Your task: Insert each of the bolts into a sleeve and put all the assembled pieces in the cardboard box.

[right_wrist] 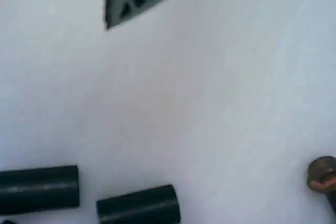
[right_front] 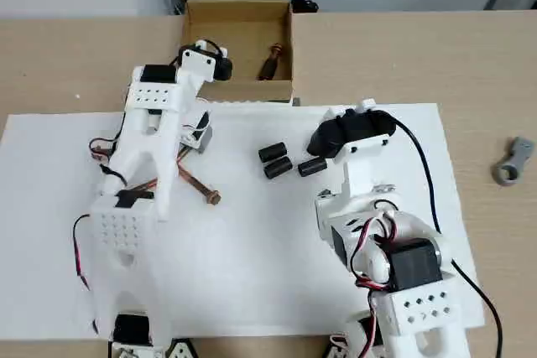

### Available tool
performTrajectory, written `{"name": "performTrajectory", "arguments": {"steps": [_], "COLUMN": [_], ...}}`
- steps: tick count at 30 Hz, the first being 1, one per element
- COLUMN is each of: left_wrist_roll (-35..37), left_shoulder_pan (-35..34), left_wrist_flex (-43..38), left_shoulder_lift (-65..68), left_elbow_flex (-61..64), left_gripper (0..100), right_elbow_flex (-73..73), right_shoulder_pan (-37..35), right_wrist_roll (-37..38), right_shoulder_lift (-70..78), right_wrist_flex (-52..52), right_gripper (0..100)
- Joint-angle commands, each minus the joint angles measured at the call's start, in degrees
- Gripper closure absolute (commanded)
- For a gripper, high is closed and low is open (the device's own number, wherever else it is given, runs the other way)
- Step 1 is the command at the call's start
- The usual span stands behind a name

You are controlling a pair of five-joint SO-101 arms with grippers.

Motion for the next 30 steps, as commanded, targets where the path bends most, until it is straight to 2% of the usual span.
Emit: {"name": "performTrajectory", "arguments": {"steps": [1, 3, 5, 11, 17, 25, 30], "left_wrist_roll": [-1.85, -3.69, -3.96, -3.96, -3.6, -3.69, -3.6], "left_shoulder_pan": [-0.62, -0.53, -0.7, -0.53, -0.88, 0.18, 0.7], "left_wrist_flex": [4.84, 7.65, 9.76, 9.93, 10.11, 9.93, 9.85], "left_shoulder_lift": [5.1, 7.03, 8.09, 8.0, 6.33, -17.41, -31.82], "left_elbow_flex": [-7.16, -10.59, -13.32, -14.55, -13.41, 4.62, 14.99], "left_gripper": [96, 100, 99, 99, 99, 99, 99], "right_elbow_flex": [-0.26, -0.26, -0.26, -0.62, -0.62, -0.62, -0.62], "right_shoulder_pan": [0.13, 0.13, 0.13, 0.13, 0.13, 0.31, 0.4], "right_wrist_roll": [-3.16, -5.89, -8.44, -13.19, -16.79, -20.4, -21.27], "right_shoulder_lift": [-0.75, -0.4, -0.31, -0.31, -0.31, -0.13, 5.05], "right_wrist_flex": [-0.92, -0.92, -0.92, -1.1, -8.57, -19.21, -20.18], "right_gripper": [82.7, 82.7, 82.7, 82.7, 82.8, 82.9, 82.9]}}
